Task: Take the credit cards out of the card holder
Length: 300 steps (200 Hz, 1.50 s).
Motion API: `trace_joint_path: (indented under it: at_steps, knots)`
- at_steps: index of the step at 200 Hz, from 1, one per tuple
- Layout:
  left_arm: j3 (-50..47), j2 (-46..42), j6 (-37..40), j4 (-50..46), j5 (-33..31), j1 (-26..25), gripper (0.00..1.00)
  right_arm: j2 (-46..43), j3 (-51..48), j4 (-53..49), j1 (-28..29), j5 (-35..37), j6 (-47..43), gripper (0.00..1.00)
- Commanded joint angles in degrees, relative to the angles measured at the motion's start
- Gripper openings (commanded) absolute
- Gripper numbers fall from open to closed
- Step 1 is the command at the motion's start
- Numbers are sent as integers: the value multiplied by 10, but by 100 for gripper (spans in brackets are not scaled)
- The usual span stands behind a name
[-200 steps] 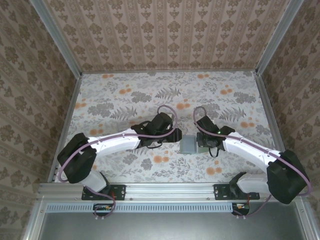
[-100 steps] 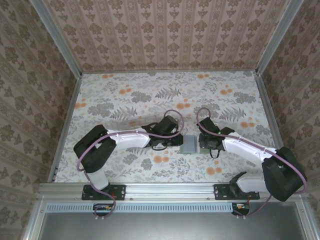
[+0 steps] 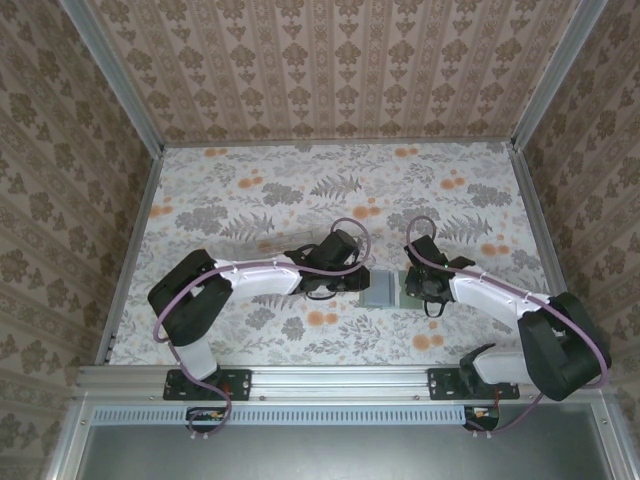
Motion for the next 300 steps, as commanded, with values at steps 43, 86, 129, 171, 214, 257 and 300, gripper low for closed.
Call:
trace_joint_path:
  at_steps: [43, 86, 129, 171, 214, 257, 300]
  knots:
    - [-8, -11, 8, -15, -6, 9, 20, 12, -21, 43, 27, -68, 41, 25]
    - [-14, -15, 13, -39, -26, 10, 23, 14, -14, 54, 67, -64, 69, 25]
    - [-12, -25, 26, -77, -74, 9, 30, 19, -8, 42, 68, -49, 60, 26]
    - [-12, -12, 33, -68, -64, 10, 35, 23, -7, 44, 68, -48, 58, 26]
    - [-17, 5, 25, -36, -33, 9, 35, 27, -5, 44, 68, -46, 58, 26]
    - [-15, 20, 20, -33, -24, 8, 36, 27, -5, 44, 68, -47, 57, 26]
    - [-17, 35, 10, -5, 6, 8, 36, 25, -6, 44, 68, -46, 57, 26]
